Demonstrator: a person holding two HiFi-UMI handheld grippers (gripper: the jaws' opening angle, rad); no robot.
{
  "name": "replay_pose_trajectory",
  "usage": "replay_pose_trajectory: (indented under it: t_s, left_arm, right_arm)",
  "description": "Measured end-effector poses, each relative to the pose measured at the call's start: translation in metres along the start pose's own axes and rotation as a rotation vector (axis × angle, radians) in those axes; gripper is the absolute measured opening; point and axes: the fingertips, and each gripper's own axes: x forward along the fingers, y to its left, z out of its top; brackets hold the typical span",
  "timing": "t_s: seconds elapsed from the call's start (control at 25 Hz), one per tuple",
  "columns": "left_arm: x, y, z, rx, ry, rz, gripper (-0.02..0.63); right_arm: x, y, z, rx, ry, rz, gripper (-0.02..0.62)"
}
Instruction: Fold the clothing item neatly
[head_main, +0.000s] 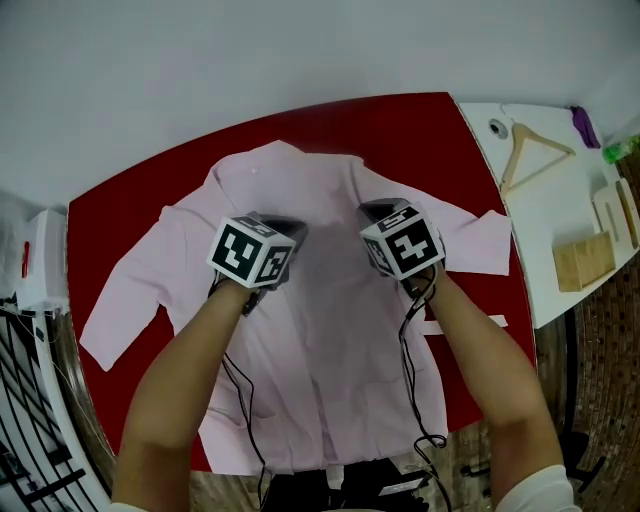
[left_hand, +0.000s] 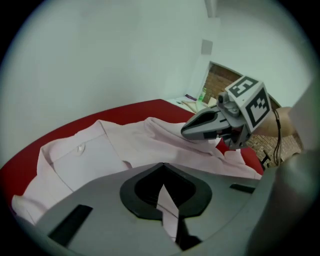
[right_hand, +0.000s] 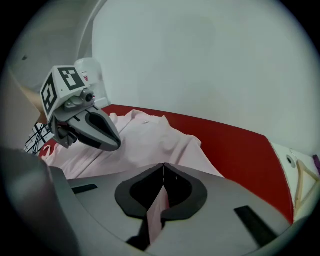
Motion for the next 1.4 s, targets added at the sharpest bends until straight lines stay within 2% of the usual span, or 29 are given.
replay_pose_trajectory:
  t_s: [0.16,0.24,0.44,0.64,0.84,1.0,1.2,1.4]
  left_arm:
    - [0.011,0.022,0.017,0.043,-0.01,0.035,0.005]
    - [0.017,0.035,0.023,0.052,-0.001,0.042,0.005]
    - [0.037,0.047,0.009,0.076,0.094,0.021,0.005]
    - [0.042,0.049,0.012,0.085,0.094,-0.001,0.005]
    - [0.045,0.049,0.016,0.096,0.08,-0.006,0.005]
    - [0.045,0.049,0.017,0.104,0.068,-0.012,0.005]
    - [0.037,0.059,0.023,0.101,0.037,-0.006,0.005]
    - [0.031,0.087,0.052,0.033,-0.064,0.023,0.005]
  right_arm:
    - [0.035,0.005,-0.001,-0.063,0.093,0.018,0.014]
    - [0.04,-0.005,-0.005,-0.099,0.129,-0.019,0.012]
    - [0.037,-0.038,-0.012,-0.111,0.164,-0.109,0.012]
    - [0.035,-0.064,-0.008,-0.092,0.165,-0.147,0.012]
    - [0.036,-0.078,0.0,-0.149,0.141,-0.221,0.012]
    - [0.04,-0.085,0.001,-0.168,0.162,-0.259,0.012]
    - [0.033,-0.075,0.001,-0.132,0.119,-0.21,0.012]
    - [0.013,-0.072,0.02,-0.12,0.008,-0.186,0.014]
